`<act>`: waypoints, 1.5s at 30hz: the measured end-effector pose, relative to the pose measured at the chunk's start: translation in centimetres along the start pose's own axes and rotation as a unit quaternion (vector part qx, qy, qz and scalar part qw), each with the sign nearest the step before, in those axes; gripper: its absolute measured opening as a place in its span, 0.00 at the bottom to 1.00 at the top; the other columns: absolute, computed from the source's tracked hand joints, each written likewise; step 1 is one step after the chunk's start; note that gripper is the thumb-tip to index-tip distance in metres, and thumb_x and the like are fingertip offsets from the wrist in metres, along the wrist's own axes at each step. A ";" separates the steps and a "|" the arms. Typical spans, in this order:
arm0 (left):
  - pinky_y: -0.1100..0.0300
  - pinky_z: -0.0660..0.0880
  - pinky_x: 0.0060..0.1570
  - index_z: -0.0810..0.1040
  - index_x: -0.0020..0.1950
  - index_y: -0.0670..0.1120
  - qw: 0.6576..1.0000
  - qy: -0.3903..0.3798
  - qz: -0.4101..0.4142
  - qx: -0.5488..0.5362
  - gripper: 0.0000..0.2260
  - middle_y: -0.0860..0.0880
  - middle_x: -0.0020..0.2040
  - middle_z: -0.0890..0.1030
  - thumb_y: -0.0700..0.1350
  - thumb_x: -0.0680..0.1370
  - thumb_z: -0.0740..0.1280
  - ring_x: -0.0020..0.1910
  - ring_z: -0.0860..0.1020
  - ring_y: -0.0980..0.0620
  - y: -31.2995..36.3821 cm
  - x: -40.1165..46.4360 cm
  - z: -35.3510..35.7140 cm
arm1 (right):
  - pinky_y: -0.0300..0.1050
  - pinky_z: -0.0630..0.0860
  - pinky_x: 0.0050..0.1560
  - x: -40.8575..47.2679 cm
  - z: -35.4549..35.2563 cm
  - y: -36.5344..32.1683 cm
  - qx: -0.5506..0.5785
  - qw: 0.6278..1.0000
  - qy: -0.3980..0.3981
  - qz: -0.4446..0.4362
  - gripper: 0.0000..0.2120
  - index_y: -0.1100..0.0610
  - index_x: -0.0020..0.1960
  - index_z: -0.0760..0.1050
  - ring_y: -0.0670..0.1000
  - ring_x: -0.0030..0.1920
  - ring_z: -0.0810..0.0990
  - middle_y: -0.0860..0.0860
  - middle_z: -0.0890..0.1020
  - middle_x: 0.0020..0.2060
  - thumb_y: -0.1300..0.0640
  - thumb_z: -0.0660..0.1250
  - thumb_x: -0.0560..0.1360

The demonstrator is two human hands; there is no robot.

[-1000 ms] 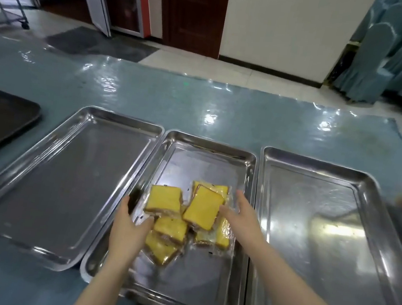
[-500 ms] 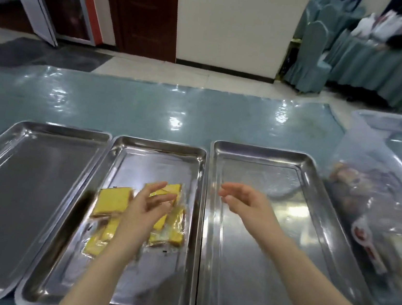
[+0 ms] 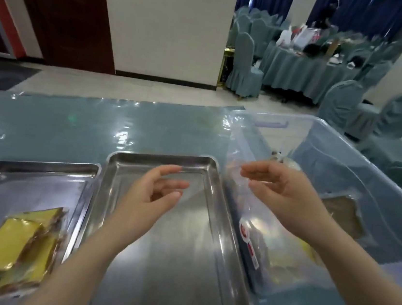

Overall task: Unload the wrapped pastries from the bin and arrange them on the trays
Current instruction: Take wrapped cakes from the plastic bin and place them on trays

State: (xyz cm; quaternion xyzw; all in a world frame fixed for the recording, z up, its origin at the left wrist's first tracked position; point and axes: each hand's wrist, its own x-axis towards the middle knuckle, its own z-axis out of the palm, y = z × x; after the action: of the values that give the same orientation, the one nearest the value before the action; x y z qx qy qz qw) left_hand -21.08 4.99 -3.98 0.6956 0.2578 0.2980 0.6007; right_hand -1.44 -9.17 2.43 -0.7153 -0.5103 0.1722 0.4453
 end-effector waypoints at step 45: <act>0.46 0.47 0.74 0.56 0.75 0.55 0.924 -0.069 0.046 0.372 0.27 0.56 0.77 0.54 0.56 0.77 0.58 0.74 0.38 0.61 0.4 7.4 19.3 | 0.46 0.74 0.51 4.1 -14.5 16.0 -0.329 0.899 -0.198 0.212 0.23 0.54 0.63 0.72 0.51 0.51 0.77 0.50 0.78 0.54 0.55 0.72 0.70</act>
State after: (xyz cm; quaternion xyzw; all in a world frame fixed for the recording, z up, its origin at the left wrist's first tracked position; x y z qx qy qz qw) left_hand -1.99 -2.98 -4.73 0.8990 0.2761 0.1589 0.3005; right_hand 19.70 -13.53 -1.86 -0.8637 -0.4515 0.2225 0.0274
